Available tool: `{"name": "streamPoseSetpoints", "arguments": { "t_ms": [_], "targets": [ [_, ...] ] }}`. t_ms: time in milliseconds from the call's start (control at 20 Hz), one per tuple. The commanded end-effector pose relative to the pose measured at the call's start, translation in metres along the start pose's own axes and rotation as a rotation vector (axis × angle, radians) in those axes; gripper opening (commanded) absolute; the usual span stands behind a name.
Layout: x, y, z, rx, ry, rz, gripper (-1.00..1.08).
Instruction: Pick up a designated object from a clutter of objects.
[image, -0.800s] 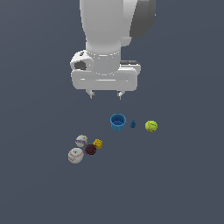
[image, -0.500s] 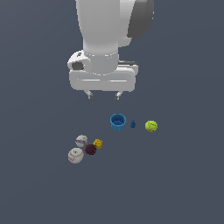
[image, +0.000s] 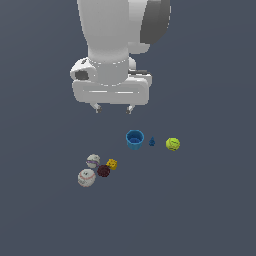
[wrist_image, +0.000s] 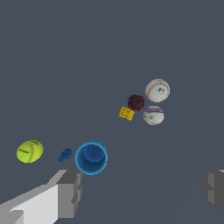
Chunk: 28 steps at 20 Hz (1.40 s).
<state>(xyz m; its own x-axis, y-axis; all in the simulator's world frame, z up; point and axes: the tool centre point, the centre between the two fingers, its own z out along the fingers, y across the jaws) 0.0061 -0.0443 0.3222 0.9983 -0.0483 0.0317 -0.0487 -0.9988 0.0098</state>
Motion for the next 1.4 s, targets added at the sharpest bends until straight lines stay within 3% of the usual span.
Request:
{"name": "streamPoseSetpoints", "arguments": {
  "t_ms": [0, 500, 850, 1350],
  "targets": [
    [0.001, -0.005, 0.004, -0.001, -0.001, 0.0, 1.0],
    [0.006, -0.061, 0.052, -0.009, -0.006, 0.017, 1.0],
    [-0.003, -0.134, 0.111, -0.012, -0.011, 0.036, 1.0],
    [-0.043, -0.231, 0.19, -0.002, -0.022, 0.061, 1.0]
  ]
}}
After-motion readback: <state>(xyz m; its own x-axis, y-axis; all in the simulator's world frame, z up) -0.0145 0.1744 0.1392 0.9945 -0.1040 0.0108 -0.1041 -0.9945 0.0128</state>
